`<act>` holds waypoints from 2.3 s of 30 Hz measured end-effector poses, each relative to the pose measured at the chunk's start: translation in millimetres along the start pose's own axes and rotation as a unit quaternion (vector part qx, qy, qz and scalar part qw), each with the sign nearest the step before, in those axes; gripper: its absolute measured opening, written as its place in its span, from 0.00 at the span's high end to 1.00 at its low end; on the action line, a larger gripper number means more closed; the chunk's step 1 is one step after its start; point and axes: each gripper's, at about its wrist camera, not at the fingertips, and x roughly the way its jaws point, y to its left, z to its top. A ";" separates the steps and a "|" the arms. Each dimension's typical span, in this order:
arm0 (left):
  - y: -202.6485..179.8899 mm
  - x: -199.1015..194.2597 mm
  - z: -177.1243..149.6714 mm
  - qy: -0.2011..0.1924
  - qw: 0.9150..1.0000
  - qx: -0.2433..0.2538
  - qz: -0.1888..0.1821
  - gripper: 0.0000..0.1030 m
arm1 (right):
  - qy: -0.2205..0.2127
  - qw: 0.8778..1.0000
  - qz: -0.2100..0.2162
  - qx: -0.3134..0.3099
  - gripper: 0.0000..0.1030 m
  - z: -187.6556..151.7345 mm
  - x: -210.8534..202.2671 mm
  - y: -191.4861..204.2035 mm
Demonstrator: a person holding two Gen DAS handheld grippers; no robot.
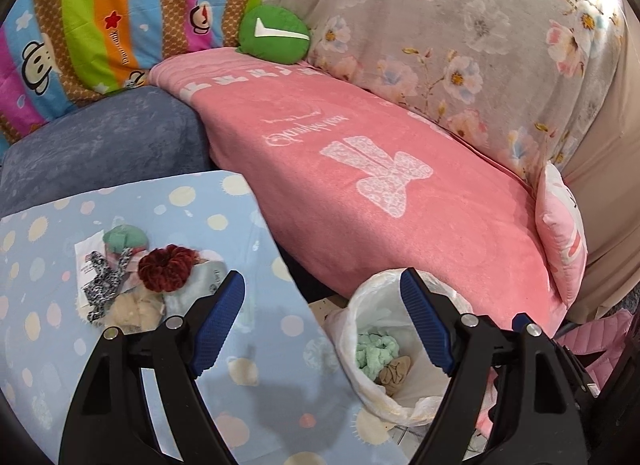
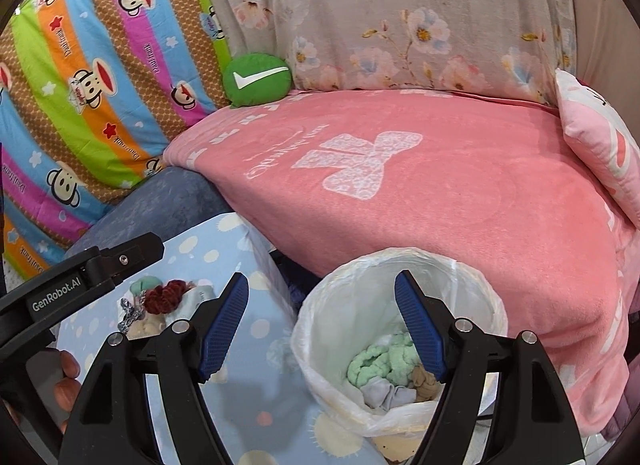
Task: Collect trash
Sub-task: 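Move both tools back over the table toward the beige mesh scrunchie, then grasp the beige mesh scrunchie with the left tool while the right tool grasps the grey pouch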
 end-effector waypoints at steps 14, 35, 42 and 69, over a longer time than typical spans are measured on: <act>80.2 -7.8 -8.8 0.005 0.997 -0.059 0.044 0.21 | 0.024 0.998 0.039 -0.045 0.29 -12.5 15.2 68.1; 201.0 56.1 -65.6 0.106 0.989 -0.084 0.056 0.36 | 0.100 0.990 0.071 -0.072 0.29 -51.1 94.8 142.2; 205.9 88.6 -69.6 0.145 0.985 -0.084 0.041 0.68 | 0.119 0.988 0.074 -0.069 0.29 -55.5 119.9 154.7; 223.7 40.7 -49.1 0.109 0.987 -0.108 0.051 0.90 | 0.189 0.968 0.072 -0.147 0.84 -103.4 206.1 207.3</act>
